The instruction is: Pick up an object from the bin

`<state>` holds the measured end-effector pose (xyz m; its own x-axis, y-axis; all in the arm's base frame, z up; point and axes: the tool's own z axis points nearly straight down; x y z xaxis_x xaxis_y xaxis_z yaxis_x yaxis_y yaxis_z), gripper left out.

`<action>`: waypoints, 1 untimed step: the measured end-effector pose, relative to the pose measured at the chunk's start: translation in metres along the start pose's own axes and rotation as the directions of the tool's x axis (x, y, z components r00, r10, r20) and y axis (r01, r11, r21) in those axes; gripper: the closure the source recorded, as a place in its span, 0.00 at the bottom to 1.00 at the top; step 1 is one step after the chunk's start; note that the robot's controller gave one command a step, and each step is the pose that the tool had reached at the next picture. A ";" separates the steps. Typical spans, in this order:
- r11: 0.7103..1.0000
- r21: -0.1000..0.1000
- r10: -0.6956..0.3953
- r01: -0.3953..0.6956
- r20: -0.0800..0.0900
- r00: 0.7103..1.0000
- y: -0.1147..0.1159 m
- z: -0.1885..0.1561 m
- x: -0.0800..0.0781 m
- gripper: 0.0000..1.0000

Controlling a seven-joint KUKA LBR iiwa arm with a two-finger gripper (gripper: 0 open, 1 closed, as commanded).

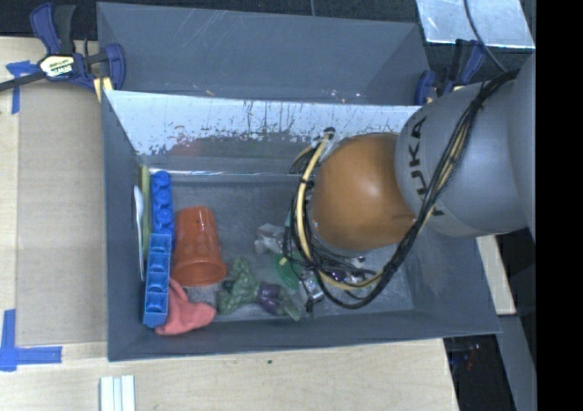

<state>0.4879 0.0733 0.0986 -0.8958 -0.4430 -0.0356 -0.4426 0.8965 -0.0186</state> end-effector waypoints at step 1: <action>0.999 -0.001 -0.039 0.039 0.003 0.999 -0.005 0.003 0.003 0.00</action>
Offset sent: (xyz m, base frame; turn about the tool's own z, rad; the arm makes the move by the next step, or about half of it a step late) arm 0.0004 0.0285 0.0078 -0.0685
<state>0.4873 0.0679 0.0956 -0.8776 -0.4779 -0.0382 -0.4776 0.8784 -0.0186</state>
